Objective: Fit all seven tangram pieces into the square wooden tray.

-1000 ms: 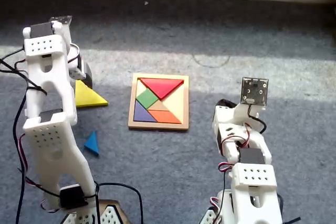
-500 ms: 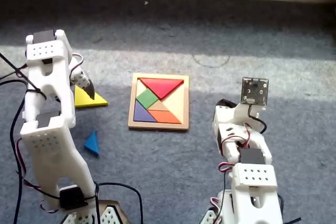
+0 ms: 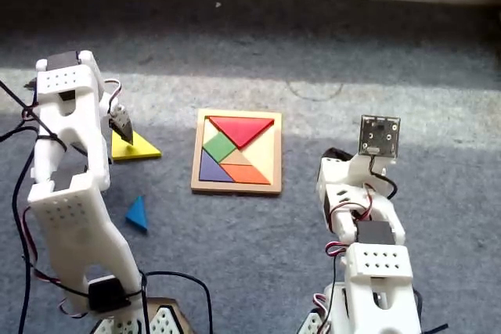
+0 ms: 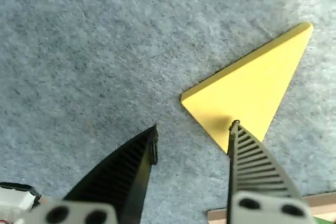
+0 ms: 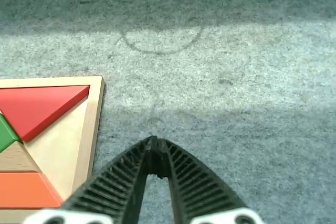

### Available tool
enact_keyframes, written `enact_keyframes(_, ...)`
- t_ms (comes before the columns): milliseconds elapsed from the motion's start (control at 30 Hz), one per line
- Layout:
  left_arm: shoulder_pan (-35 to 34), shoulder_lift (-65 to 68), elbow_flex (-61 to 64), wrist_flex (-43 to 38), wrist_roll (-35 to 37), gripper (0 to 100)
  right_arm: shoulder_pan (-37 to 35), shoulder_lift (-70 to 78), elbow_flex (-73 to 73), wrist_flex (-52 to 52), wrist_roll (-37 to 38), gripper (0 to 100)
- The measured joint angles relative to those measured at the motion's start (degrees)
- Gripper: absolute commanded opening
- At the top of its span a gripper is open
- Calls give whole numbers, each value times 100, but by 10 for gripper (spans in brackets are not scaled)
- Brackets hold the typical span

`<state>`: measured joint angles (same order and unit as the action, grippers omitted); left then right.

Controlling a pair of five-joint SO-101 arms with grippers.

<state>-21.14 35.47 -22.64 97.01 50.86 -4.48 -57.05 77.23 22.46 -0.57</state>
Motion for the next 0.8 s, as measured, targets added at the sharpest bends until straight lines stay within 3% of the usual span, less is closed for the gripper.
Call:
enact_keyframes(233,0,0,123,-26,-18,229,0,0,0,0,0,10)
enact_keyframes(633,0,0,123,-466,-818,231,0,0,0,0,0,10)
enact_keyframes(800,0,0,123,-721,-897,293,0,0,0,0,0,10)
